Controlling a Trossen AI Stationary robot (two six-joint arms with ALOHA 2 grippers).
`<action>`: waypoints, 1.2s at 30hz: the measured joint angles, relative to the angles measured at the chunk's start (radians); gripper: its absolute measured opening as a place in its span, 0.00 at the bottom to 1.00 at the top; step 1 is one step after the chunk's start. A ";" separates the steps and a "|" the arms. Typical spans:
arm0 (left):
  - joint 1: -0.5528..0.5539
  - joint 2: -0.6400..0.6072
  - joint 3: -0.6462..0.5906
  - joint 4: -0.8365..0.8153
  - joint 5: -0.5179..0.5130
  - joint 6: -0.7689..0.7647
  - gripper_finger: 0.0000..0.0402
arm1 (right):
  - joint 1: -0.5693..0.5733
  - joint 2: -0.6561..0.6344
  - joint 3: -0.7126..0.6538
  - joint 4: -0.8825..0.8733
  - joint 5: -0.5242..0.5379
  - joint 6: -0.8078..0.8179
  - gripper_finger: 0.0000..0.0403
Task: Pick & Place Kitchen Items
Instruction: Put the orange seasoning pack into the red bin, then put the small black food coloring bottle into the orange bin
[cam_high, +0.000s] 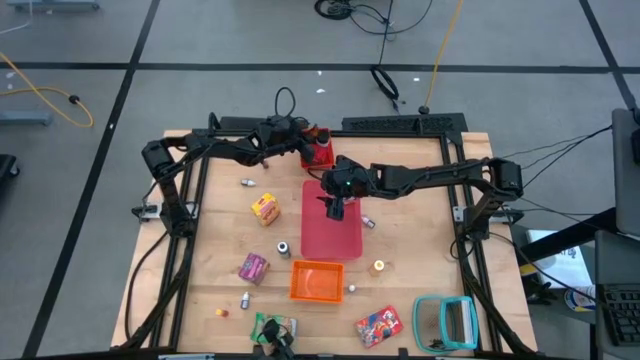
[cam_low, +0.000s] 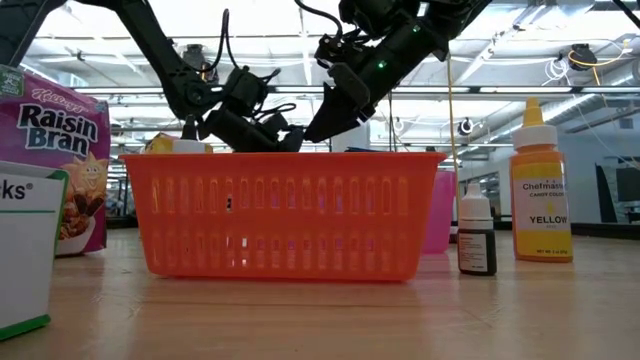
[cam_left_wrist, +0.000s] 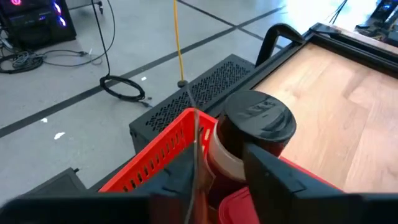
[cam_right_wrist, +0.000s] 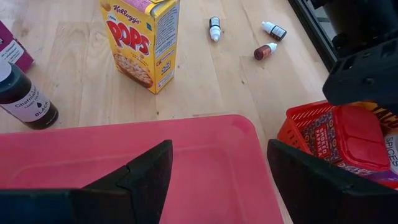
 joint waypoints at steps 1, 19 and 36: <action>0.000 -0.003 0.000 -0.001 0.000 0.000 0.37 | 0.000 0.000 0.000 0.000 0.000 0.000 0.63; -0.052 -0.291 0.000 -0.354 0.000 0.024 0.50 | 0.010 -0.044 0.001 -0.056 0.007 -0.038 0.63; -0.216 -0.403 0.000 -0.519 -0.009 0.023 0.50 | 0.059 -0.402 -0.292 -0.207 0.136 0.039 0.63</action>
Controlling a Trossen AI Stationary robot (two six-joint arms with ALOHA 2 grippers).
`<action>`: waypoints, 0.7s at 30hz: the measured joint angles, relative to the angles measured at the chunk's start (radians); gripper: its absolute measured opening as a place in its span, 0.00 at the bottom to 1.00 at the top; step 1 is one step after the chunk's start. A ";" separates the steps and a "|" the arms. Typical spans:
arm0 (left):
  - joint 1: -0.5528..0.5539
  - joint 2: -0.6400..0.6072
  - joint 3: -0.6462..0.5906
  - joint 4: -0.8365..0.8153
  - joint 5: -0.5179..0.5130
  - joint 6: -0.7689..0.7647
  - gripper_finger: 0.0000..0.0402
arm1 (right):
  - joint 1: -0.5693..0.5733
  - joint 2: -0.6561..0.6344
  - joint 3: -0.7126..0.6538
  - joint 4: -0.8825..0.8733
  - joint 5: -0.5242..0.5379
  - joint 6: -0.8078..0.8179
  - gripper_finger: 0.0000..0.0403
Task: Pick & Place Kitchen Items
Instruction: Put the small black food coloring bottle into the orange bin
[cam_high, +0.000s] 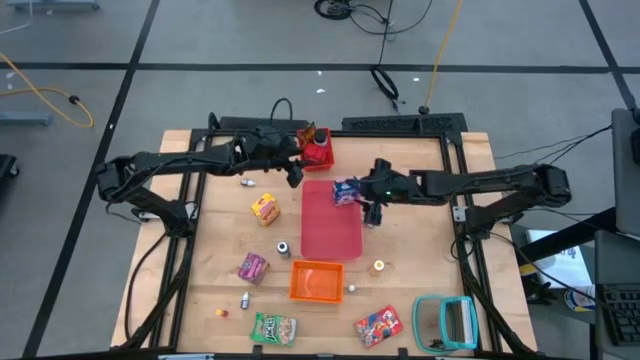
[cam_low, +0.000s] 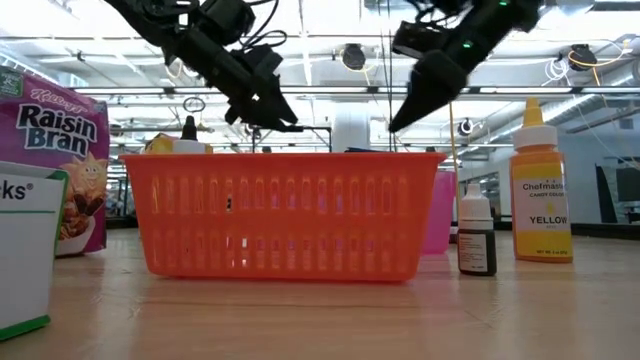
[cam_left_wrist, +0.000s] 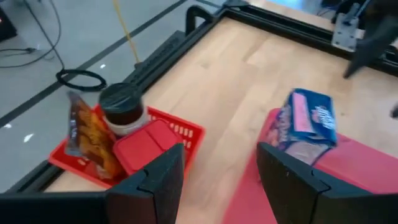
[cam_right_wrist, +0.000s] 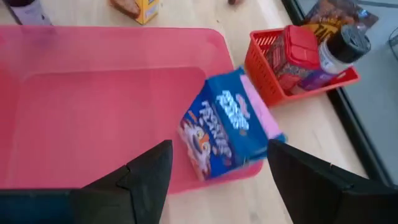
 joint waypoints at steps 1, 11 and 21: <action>-0.010 -0.001 0.000 -0.002 0.000 0.001 0.50 | 0.004 -0.029 -0.028 0.006 -0.002 0.013 0.63; -0.103 0.000 0.000 -0.024 -0.028 -0.008 0.50 | 0.106 -0.205 -0.237 0.001 0.000 0.225 0.63; -0.178 0.000 0.000 -0.024 -0.100 -0.025 0.50 | 0.225 -0.189 -0.335 0.056 0.079 0.313 0.63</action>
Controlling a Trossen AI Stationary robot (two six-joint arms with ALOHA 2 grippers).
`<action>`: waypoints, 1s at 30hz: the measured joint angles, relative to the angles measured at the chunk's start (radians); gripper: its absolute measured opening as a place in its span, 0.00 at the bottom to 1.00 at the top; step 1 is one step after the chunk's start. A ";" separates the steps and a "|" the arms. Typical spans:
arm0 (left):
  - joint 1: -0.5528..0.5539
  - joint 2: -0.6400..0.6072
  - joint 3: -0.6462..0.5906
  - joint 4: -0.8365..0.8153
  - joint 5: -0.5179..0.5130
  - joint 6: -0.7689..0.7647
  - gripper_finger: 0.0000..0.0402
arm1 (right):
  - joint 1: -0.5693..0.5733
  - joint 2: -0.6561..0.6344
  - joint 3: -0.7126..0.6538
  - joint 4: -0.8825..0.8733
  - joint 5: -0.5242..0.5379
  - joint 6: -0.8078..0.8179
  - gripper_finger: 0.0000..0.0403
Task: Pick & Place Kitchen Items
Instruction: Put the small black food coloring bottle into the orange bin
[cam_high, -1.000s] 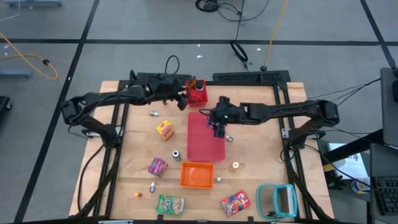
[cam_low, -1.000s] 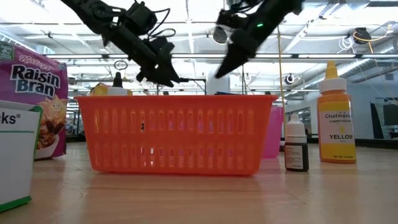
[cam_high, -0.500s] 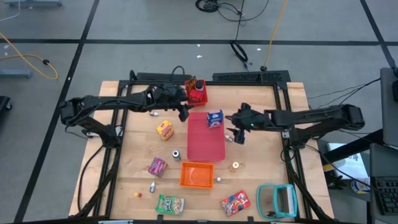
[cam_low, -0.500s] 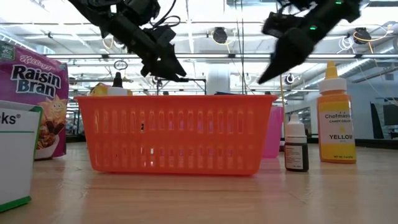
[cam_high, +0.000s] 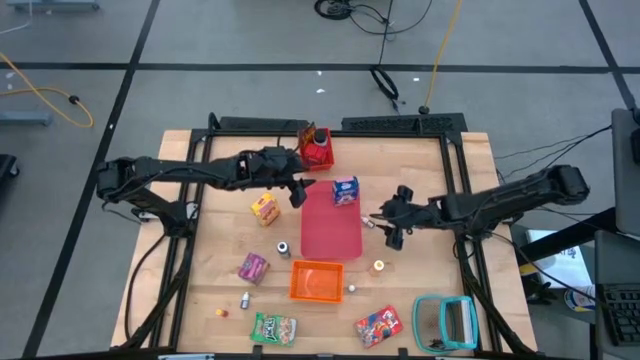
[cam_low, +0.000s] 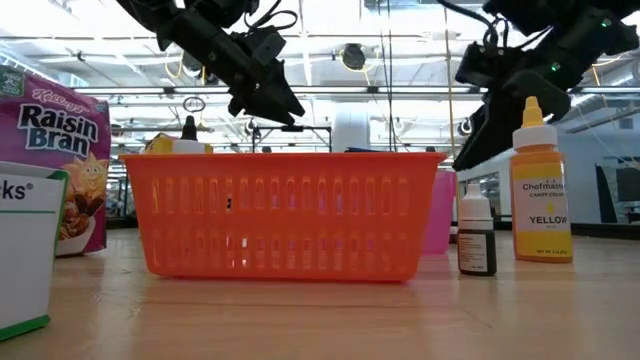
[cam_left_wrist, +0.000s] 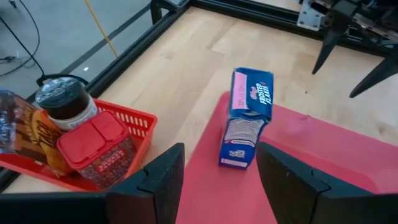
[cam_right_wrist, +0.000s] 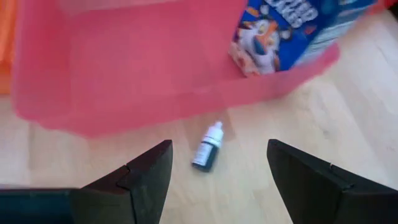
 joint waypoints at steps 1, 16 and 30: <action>-0.005 0.000 0.000 0.000 0.000 -0.004 0.50 | 0.008 0.000 -0.015 0.016 0.000 0.006 0.63; -0.077 0.000 0.000 0.001 -0.006 -0.014 0.50 | 0.027 0.056 -0.225 0.361 0.029 0.094 0.63; -0.114 0.000 0.000 0.001 -0.030 -0.023 0.50 | 0.027 0.314 -0.231 0.574 0.076 0.075 0.63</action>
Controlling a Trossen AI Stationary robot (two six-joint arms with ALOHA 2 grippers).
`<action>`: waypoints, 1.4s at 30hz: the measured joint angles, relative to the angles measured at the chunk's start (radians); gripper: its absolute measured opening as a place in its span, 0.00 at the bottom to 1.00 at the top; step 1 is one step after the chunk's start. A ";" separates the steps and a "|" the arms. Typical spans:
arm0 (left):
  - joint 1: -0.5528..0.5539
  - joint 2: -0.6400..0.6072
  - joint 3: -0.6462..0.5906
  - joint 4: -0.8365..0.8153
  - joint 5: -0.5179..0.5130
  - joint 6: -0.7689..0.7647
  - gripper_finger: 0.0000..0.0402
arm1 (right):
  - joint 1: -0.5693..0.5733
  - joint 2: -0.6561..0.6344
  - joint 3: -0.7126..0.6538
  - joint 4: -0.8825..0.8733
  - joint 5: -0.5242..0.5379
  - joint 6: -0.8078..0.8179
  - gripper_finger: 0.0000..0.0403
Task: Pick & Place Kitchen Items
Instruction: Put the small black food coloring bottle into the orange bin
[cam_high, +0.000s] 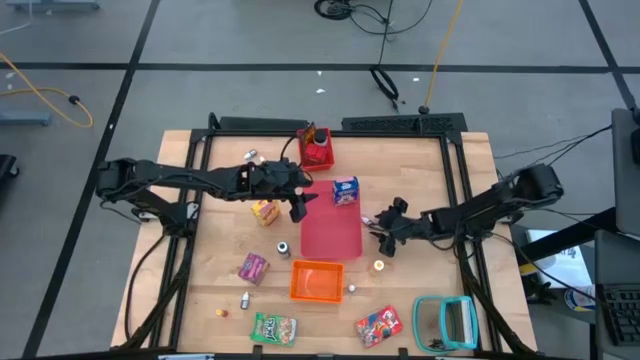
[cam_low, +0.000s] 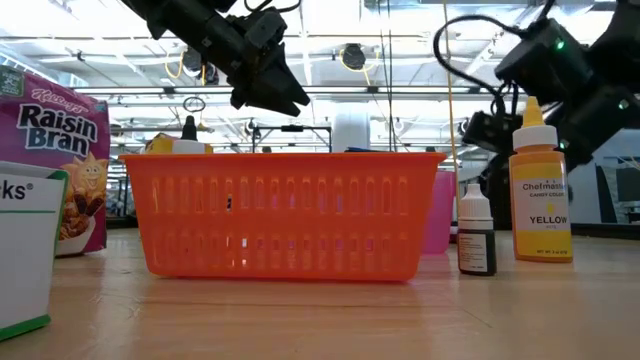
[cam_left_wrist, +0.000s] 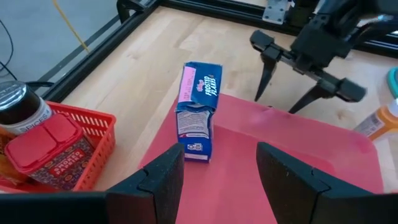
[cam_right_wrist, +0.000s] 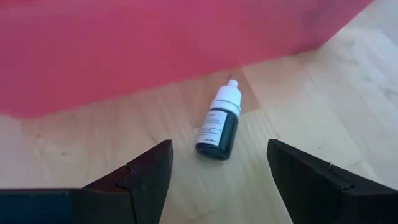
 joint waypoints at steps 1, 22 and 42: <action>-0.001 0.000 0.000 0.000 0.000 -0.001 0.50 | 0.000 0.015 0.000 0.010 0.003 0.001 0.63; -0.066 0.000 0.000 -0.002 -0.002 -0.007 0.50 | -0.002 0.090 0.002 0.103 0.002 0.003 0.27; -0.066 0.000 0.000 0.000 -0.002 -0.012 0.50 | -0.022 -0.014 -0.001 -0.071 0.081 0.022 0.13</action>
